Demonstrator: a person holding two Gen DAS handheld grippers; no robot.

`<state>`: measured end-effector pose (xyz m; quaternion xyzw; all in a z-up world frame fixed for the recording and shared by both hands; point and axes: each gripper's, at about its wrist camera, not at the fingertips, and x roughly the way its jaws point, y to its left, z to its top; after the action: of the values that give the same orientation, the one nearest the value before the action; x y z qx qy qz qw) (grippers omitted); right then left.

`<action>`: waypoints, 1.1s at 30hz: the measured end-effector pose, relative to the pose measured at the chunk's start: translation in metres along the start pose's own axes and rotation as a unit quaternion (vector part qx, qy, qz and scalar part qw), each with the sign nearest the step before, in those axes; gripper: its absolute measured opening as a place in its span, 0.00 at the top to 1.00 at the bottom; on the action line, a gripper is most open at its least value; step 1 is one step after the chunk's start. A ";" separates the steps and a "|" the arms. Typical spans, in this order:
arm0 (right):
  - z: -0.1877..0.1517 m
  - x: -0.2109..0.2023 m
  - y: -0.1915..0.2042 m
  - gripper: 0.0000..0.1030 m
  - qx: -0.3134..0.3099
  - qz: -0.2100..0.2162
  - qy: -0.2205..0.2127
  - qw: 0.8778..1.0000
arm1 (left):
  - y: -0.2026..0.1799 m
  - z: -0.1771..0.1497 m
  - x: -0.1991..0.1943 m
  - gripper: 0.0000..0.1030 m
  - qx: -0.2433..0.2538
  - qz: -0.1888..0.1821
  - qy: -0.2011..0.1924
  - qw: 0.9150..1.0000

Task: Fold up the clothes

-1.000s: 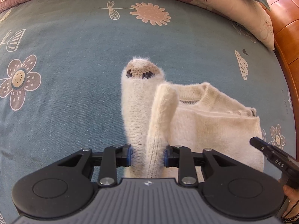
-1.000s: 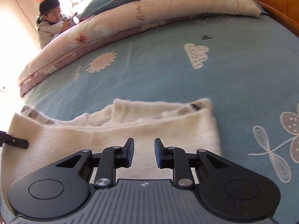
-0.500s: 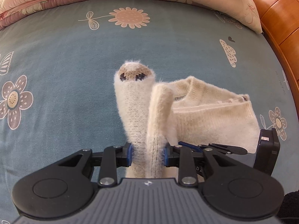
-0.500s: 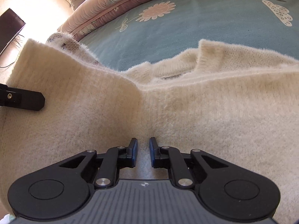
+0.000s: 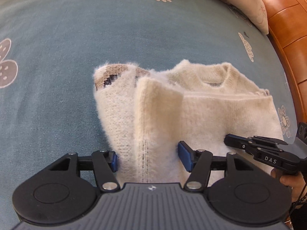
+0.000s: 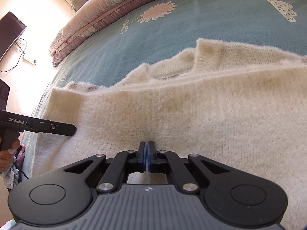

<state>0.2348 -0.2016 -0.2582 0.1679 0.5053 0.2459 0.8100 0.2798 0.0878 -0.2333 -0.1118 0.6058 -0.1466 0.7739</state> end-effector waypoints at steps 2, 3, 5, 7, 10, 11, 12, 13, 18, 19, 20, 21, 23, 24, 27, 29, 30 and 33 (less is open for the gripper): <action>0.002 -0.009 0.002 0.91 -0.005 -0.013 -0.002 1.000 | 0.013 -0.006 0.007 0.40 -0.013 -0.012 -0.003 1.000; 0.003 -0.018 0.003 0.85 -0.012 -0.020 -0.009 1.000 | 0.018 -0.009 0.011 0.38 -0.020 -0.019 -0.004 1.000; 0.003 -0.040 0.002 0.69 -0.027 -0.035 -0.027 0.999 | 0.025 -0.014 0.016 0.37 -0.026 -0.032 -0.012 0.999; 0.002 -0.065 -0.003 0.69 -0.039 -0.052 -0.047 0.997 | 0.029 -0.016 0.018 0.37 -0.027 -0.046 -0.021 0.998; 0.001 -0.092 -0.022 0.68 -0.032 -0.090 -0.057 0.994 | 0.037 -0.019 0.019 0.33 -0.028 -0.071 -0.033 0.997; 0.001 -0.097 -0.028 0.67 -0.026 -0.098 -0.056 0.993 | 0.040 -0.019 0.019 0.32 -0.029 -0.081 -0.036 0.996; 0.000 -0.099 -0.033 0.67 -0.021 -0.104 -0.053 0.993 | 0.043 -0.020 0.020 0.28 -0.028 -0.094 -0.040 0.994; -0.001 -0.102 -0.038 0.67 -0.016 -0.110 -0.050 0.993 | 0.046 -0.020 0.020 0.24 -0.027 -0.107 -0.043 0.993; -0.001 -0.092 -0.030 0.67 0.002 -0.075 -0.055 0.996 | 0.042 -0.021 0.024 0.15 0.003 -0.127 -0.048 0.991; 0.001 -0.088 -0.023 0.67 0.001 -0.067 -0.056 0.996 | 0.041 -0.020 0.022 0.19 0.008 -0.124 -0.046 0.991; 0.002 -0.083 -0.017 0.67 0.000 -0.058 -0.057 0.997 | 0.040 -0.019 0.020 0.31 0.012 -0.121 -0.043 0.992; 0.004 -0.079 -0.011 0.67 -0.001 -0.049 -0.058 0.997 | 0.043 -0.018 0.019 0.38 0.001 -0.123 -0.039 0.992; 0.007 -0.073 0.000 0.67 -0.006 -0.032 -0.060 0.998 | 0.058 -0.018 0.018 0.44 -0.045 -0.158 -0.030 0.986; 0.008 -0.071 0.005 0.67 -0.010 -0.025 -0.061 0.998 | 0.066 -0.021 0.019 0.44 -0.063 -0.179 -0.025 0.981; 0.009 -0.068 0.011 0.67 -0.017 -0.015 -0.056 0.998 | 0.086 -0.035 0.030 0.44 -0.117 -0.250 0.000 0.961; 0.008 -0.067 0.010 0.67 -0.020 -0.015 -0.051 0.998 | 0.093 -0.045 0.037 0.47 -0.135 -0.278 -0.004 0.951; 0.007 -0.067 0.009 0.67 -0.020 -0.016 -0.048 0.999 | 0.096 -0.049 0.040 0.49 -0.142 -0.286 -0.010 0.947; 0.001 -0.061 0.005 0.67 -0.022 -0.024 -0.032 0.999 | 0.100 -0.046 0.050 0.54 -0.153 -0.314 -0.019 0.937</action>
<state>0.2119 -0.2319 -0.2105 0.1454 0.4776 0.2321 0.8348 0.2557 0.1632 -0.3242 -0.4157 0.5406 -0.2854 0.6735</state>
